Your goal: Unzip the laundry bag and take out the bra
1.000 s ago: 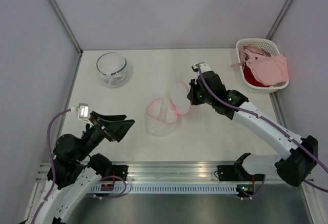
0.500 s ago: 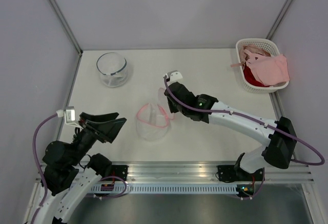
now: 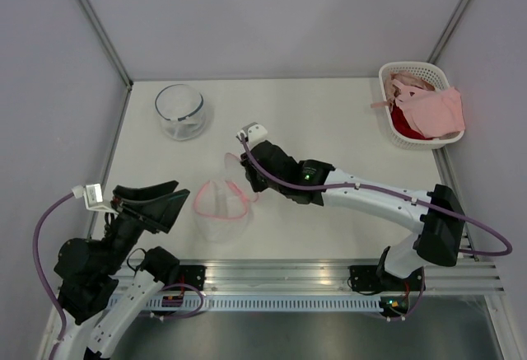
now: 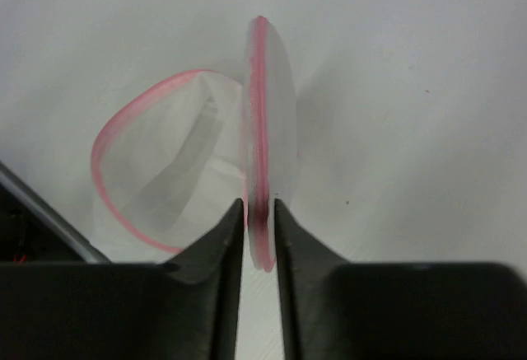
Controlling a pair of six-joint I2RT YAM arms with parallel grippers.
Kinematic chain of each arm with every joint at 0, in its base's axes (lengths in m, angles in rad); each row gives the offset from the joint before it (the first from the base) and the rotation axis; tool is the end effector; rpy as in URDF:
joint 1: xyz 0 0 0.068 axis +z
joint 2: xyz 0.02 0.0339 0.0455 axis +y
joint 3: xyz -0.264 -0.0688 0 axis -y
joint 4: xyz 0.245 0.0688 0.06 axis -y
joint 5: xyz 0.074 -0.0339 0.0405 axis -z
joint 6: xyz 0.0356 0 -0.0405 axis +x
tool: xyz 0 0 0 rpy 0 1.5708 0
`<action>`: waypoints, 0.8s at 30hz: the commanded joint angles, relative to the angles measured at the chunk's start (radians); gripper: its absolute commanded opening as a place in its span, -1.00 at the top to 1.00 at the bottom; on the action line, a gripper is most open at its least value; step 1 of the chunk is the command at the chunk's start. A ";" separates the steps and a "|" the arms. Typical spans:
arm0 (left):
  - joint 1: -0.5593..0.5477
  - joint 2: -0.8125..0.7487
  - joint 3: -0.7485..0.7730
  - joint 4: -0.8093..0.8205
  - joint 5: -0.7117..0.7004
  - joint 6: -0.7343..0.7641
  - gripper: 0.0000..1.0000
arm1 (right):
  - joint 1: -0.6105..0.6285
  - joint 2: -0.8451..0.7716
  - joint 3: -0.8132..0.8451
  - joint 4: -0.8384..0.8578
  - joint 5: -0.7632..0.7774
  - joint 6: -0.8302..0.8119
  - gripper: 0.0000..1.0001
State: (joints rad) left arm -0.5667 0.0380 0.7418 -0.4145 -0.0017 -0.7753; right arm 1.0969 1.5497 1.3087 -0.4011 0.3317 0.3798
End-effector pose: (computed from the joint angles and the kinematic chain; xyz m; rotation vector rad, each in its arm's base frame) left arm 0.0078 -0.0049 0.3591 -0.1442 1.3624 -1.1414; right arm 0.1714 0.3087 0.3128 -0.6005 2.1289 0.4702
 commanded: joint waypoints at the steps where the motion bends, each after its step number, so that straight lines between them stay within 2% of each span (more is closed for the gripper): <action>1: 0.004 -0.009 0.027 -0.009 -0.027 0.033 -0.99 | 0.015 -0.026 -0.031 0.143 -0.184 -0.019 0.38; 6: 0.004 -0.012 0.039 -0.018 -0.038 0.037 -0.99 | 0.015 -0.030 -0.066 0.223 -0.390 0.017 0.20; 9: 0.004 -0.013 0.047 -0.026 -0.044 0.042 -0.99 | 0.017 -0.023 -0.100 0.275 -0.519 0.037 0.19; 14: 0.004 -0.016 0.044 -0.033 -0.047 0.033 -0.99 | -0.031 -0.091 -0.204 0.353 -0.612 0.096 0.24; 16: 0.004 -0.016 0.039 -0.037 -0.046 0.027 -0.99 | -0.072 -0.115 -0.226 0.346 -0.570 0.093 0.26; 18: 0.004 -0.013 0.034 -0.035 -0.046 0.024 -0.99 | -0.075 -0.131 -0.207 0.283 -0.366 0.085 0.24; 21: 0.004 -0.007 0.030 -0.035 -0.043 0.019 -0.99 | -0.089 -0.108 -0.152 0.096 -0.084 0.096 0.22; 24: 0.004 0.000 0.030 -0.033 -0.038 0.015 -0.99 | -0.171 -0.077 -0.158 0.102 -0.130 0.120 0.04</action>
State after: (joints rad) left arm -0.5667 0.0360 0.7650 -0.4412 -0.0299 -0.7753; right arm 0.9894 1.4612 1.1244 -0.2481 0.0891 0.4690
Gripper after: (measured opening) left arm 0.993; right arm 0.449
